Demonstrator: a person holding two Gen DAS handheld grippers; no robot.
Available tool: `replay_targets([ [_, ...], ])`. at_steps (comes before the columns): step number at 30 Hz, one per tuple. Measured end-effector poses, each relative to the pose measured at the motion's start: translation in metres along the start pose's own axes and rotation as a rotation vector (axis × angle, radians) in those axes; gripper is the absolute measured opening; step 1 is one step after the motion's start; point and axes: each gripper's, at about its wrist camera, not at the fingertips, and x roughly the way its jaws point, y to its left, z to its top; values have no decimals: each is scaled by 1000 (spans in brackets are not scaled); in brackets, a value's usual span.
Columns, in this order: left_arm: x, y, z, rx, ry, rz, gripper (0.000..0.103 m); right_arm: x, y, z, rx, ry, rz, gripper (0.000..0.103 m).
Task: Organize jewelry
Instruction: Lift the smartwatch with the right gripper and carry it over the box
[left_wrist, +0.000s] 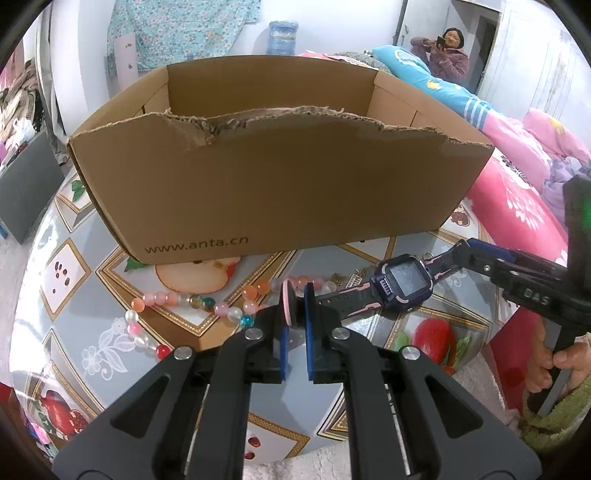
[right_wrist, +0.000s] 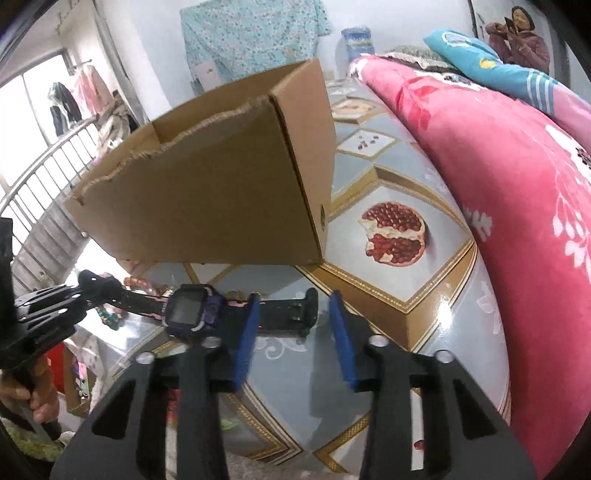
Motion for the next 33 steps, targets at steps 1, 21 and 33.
replay_targets([
  [1,0,0,0,1,-2,-2,6,2,-2,0,8,7,2,26],
  [21,-43,-9,-2,31,-127,-76,4,-66,29,13,-115,-159,-30,12],
  [33,-115,19,76,43,-317,-137,4,-106,78,116,-256,-310,94,11],
])
